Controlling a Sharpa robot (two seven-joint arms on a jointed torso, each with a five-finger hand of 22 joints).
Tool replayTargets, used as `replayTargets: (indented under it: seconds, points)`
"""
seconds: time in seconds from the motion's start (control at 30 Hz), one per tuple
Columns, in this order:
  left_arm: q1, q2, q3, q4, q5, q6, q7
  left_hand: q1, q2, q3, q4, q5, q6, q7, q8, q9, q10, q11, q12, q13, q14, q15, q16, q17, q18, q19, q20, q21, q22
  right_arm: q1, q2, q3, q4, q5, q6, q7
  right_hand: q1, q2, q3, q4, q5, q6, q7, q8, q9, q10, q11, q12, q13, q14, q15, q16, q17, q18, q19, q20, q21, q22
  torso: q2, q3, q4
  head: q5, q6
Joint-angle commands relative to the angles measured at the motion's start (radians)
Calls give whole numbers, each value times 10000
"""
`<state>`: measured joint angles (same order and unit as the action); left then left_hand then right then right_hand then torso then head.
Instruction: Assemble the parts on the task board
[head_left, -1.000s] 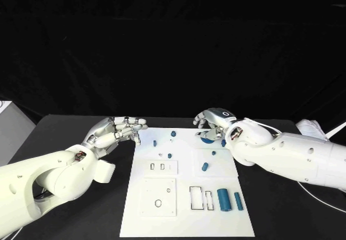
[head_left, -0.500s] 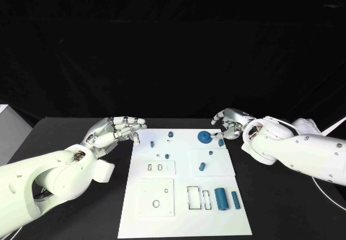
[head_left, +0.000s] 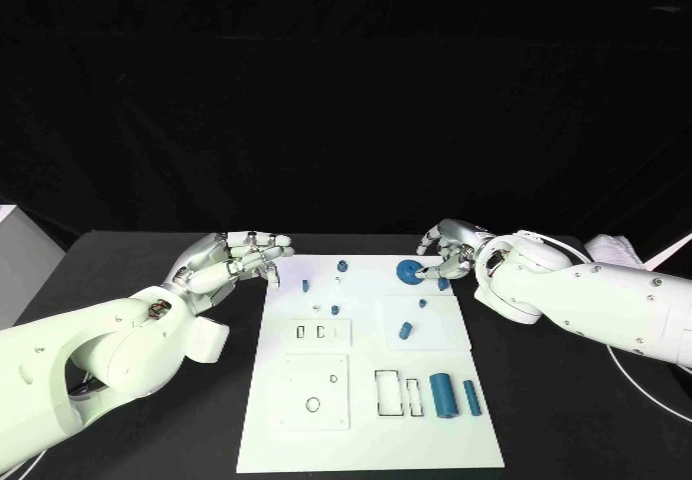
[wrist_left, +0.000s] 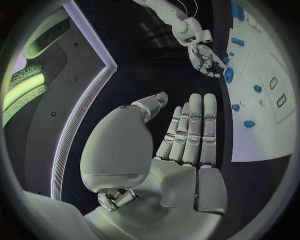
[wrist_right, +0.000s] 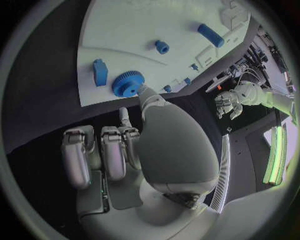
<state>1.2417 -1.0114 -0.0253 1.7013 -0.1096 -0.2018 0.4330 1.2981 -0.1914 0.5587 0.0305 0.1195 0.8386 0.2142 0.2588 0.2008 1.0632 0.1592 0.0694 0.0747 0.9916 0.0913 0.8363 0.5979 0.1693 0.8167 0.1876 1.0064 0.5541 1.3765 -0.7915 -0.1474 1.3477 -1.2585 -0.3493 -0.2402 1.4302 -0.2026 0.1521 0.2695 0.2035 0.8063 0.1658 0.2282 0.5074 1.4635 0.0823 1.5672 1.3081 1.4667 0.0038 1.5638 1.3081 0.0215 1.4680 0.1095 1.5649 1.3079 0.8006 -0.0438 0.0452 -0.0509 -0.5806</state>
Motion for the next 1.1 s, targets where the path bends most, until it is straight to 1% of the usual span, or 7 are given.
replayTargets:
  seconds: [0.03, 0.17, 0.43, 0.53, 0.63, 0.87, 1.1]
  points:
    - [9, 14, 7, 2, 4, 192, 31, 9, 44, -79, -8, -33, -91, 114, -54, 1, -62, 18, -3, 11, -64, -17, 45, 12, 135, -89, 0, 38, 10, -14, 85, 2, -77, 61, 219, -98, 125, 40, 45, 66, 43, 110, -8, 73, 15, 1073, 14, 36, 2627, 1041, 72, 70, 2627, -204, 1005, 51, 26, 2588, 12, 11, 3, 13, -18]
    - [9, 22, 7, 2, 4, 195, 26, 9, 44, -79, -8, -33, -91, 114, -54, 1, -62, 18, -3, 11, -64, -17, 45, 12, 135, -89, 0, 38, 10, -32, 206, -1, -197, 38, 194, -116, 147, 62, 79, 68, 37, 155, -15, 81, 13, 1073, 8, 36, 2627, 1041, 67, 70, 2627, -213, 1022, 48, 50, 2618, 3, 0, 3, 10, -33]
    - [9, 28, 7, 5, 4, 202, 21, 20, 56, -76, -10, -27, -89, 109, -54, 3, -60, 14, 0, 13, -70, -21, 49, 11, 138, -100, 1, 47, 14, -99, 420, -8, -360, -38, 182, -128, 172, 76, 109, 64, 32, 194, -20, 86, 10, 1073, 3, 36, 2627, 1041, 63, 70, 2627, -215, 1028, 45, 59, 2629, 10, 7, 17, 22, -44]
    - [9, 26, 7, 6, 4, 199, 19, 20, 56, -76, -10, -27, -89, 109, -54, 3, -60, 14, 0, 13, -70, -21, 49, 11, 138, -100, 1, 47, 14, -112, 495, -13, -449, -50, 182, -133, 181, 82, 122, 63, 25, 208, -22, 87, 8, 1073, 1, 36, 2627, 1041, 61, 70, 2627, -215, 1028, 44, 59, 2629, 9, -2, 20, 27, -56]
    - [9, 27, 7, 6, 4, 194, 14, 20, 56, -76, -10, -27, -89, 109, -54, 3, -60, 14, 0, 13, -70, -21, 49, 11, 138, -100, 1, 47, 14, -125, 561, -18, -529, -59, 206, -144, 189, 90, 135, 62, 17, 218, -23, 87, 5, 1073, 0, 36, 2627, 1041, 60, 70, 2627, -215, 1028, 43, 59, 2629, 14, -8, 17, 69, -65]
    - [9, 22, 7, 7, 4, 190, 2, 20, 56, -76, -10, -27, -89, 109, -54, 3, -60, 14, 0, 13, -70, -21, 49, 11, 138, -100, 1, 47, 14, -161, 625, -27, -596, -99, 379, -170, 236, 132, 218, 53, -9, 314, -35, 96, -6, 1073, -9, 36, 2627, 1041, 49, 70, 2627, -215, 1028, 35, 59, 2629, 15, 9, -5, 63, -98]
    - [9, 24, 7, 4, -4, 199, -9, 20, 56, -76, -10, -27, -89, 109, -54, 3, -60, 14, 0, 13, -70, -21, 49, 11, 138, -100, 1, 47, 14, -184, 664, -32, -636, -200, 522, -205, 333, 175, 383, 16, 37, 471, -50, 92, -41, 1073, -25, 36, 2627, 1041, 33, 70, 2627, -215, 1028, 20, 59, 2629, 9, 6, 10, 54, -124]
